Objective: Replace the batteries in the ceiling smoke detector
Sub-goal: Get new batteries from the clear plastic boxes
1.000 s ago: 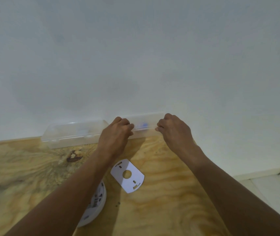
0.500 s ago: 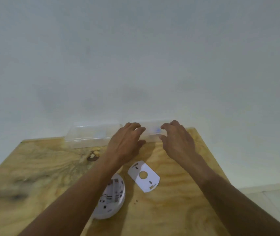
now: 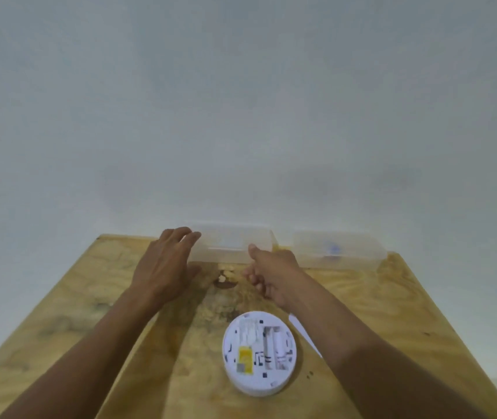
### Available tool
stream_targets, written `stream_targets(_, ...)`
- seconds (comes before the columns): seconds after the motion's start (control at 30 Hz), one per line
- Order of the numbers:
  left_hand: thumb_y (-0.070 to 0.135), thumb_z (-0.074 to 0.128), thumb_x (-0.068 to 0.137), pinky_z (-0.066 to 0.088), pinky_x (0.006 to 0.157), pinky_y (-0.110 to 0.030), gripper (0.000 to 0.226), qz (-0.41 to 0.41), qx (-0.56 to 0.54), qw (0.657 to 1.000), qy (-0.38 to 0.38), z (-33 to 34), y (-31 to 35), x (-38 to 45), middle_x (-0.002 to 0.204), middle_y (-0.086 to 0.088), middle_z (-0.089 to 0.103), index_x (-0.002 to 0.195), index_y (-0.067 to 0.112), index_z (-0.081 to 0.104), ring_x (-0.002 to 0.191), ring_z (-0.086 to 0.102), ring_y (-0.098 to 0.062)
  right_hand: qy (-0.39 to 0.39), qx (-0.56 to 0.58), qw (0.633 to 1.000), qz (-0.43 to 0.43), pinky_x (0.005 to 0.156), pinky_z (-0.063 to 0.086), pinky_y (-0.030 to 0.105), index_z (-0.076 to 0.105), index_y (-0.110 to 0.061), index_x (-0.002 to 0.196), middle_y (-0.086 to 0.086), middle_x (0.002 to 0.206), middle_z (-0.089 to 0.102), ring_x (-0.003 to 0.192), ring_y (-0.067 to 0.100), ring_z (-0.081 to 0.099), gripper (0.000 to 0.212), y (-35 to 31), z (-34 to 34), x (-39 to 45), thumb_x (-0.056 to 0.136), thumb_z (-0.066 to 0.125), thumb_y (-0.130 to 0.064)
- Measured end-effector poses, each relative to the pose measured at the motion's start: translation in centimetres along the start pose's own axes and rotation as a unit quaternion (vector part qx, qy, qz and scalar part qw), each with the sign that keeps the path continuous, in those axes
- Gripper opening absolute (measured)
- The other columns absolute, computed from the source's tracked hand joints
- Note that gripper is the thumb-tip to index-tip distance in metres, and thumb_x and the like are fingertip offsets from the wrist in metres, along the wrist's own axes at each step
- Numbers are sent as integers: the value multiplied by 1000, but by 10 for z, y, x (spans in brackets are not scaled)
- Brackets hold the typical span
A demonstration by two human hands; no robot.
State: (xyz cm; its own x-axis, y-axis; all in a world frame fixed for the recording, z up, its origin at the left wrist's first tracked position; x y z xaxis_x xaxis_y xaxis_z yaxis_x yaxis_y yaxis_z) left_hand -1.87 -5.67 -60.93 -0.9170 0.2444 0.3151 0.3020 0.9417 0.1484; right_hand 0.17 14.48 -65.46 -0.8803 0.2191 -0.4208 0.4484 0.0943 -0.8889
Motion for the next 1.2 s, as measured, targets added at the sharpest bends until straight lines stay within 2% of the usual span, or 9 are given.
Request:
stream_targets(0.07,30,73,90,45,106,-45,65,6,-11,1000,-6,5,-8,5,152,-6,49,148,17,48,139,43,-30,8,50,999,15,38,34,21,70,7,85,2,35,54,32,14,41,49,6,9,9,100,54,-37)
stream_targets(0.17,27,69,93,47,105,-46,56,11,-33,999,6,9,-18,13,150,-5,51,145,16,52,138,44,-29,16,88,996,18,37,34,20,68,3,71,5,44,55,37,14,43,51,10,19,19,101,51,-34)
stream_targets(0.3,33,70,92,51,99,-45,55,12,-55,998,19,13,-22,20,148,-2,52,143,17,55,133,47,-29,6,134,990,49,32,30,19,67,1,85,7,60,58,40,12,42,36,12,22,24,102,49,-25)
stream_targets(0.37,35,70,92,51,98,-44,55,14,-52,998,26,14,-24,22,146,-1,53,142,18,55,130,48,-28,-2,157,986,57,30,27,17,65,-4,102,5,62,57,37,10,39,25,13,22,28,102,47,-21)
stream_targets(0.43,36,70,91,49,98,-43,55,13,-50,998,26,14,-24,23,146,-1,53,142,18,55,130,47,-28,-4,185,981,57,29,25,16,60,-7,118,3,63,56,32,7,37,25,15,22,33,101,44,-17)
stream_targets(0.7,36,69,93,45,102,-40,58,11,-61,998,22,14,-26,25,149,2,49,145,20,51,134,42,-24,-20,195,978,69,28,23,16,57,-5,123,2,62,54,29,6,34,29,16,23,34,101,46,-21)
stream_targets(0.83,35,70,92,45,103,-40,58,15,-70,997,21,13,-27,25,148,2,50,145,19,52,134,43,-24,-59,165,982,68,29,24,15,59,-7,106,3,60,57,30,6,37,20,4,52,18,99,56,-26)
stream_targets(0.97,32,71,89,45,100,-38,59,18,-88,996,24,11,-27,25,146,2,52,143,18,53,132,44,-24,-74,129,988,47,33,28,19,62,-6,88,4,59,60,37,8,40,18,-5,92,7,99,58,-20)
stream_targets(1.2,29,74,85,44,100,-37,63,29,-96,994,40,6,-23,26,144,0,53,143,17,51,130,45,-24,-31,127,991,19,34,31,20,72,1,90,-2,46,55,36,7,41,26,-17,92,8,94,66,-24)
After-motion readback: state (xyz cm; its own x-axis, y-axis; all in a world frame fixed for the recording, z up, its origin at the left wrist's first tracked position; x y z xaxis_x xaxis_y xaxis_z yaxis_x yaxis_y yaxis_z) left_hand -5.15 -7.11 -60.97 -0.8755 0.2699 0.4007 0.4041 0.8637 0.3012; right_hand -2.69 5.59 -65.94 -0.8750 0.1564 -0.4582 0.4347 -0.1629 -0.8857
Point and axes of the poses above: each hand's wrist, its own x-axis towards the middle knuckle, its own z-axis out of the palm, y = z × x, the point moved 9 cm from there along x, towards the middle knuckle
